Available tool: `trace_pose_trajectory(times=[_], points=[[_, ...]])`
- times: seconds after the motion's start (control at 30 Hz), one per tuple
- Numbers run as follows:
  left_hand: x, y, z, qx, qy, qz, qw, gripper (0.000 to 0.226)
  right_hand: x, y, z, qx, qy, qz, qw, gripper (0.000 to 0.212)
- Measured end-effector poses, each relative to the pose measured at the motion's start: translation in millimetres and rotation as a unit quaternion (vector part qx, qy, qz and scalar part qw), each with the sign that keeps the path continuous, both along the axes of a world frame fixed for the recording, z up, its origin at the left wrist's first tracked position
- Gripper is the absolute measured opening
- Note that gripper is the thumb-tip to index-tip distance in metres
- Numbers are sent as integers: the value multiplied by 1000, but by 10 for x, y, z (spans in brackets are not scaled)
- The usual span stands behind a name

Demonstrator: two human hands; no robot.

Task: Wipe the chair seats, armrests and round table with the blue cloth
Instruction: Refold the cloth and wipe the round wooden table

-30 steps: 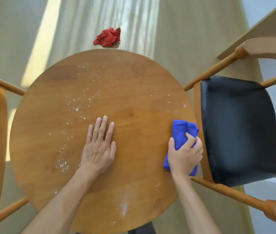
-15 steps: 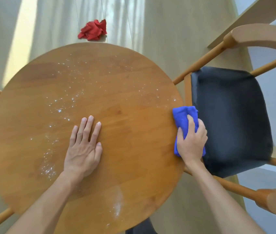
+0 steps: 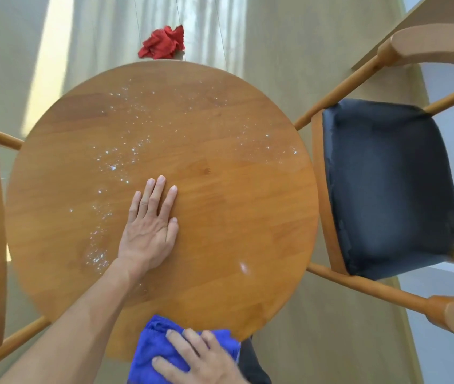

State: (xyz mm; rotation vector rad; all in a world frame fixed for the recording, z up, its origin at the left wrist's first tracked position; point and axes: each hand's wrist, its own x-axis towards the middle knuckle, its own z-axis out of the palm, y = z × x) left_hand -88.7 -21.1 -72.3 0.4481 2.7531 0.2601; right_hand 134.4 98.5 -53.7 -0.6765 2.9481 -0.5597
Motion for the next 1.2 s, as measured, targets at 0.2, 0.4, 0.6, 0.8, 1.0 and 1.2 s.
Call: trace_pose_trajectory(times=[0.2, 0.4, 0.6, 0.8, 1.0, 1.2], points=[[5, 20, -11, 0, 2, 0, 1000, 66, -1450, 1520, 11, 37, 43, -268, 962, 49], [64, 139, 62, 23, 37, 42, 998, 66, -1077, 654, -43, 31, 19, -355, 934, 44], [54, 271, 27, 56, 59, 2, 997, 60, -381, 1177, 48, -4, 6, -66, 998, 37], [74, 269, -121, 25, 95, -20, 995, 60, -1892, 2284, -56, 29, 37, -386, 922, 45], [53, 247, -231, 26, 119, -18, 992, 60, -3218, 1428, -168, 38, 51, -504, 861, 52], [84, 222, -227, 37, 128, -18, 991, 58, -2689, 965, -155, 25, 58, -141, 988, 49]])
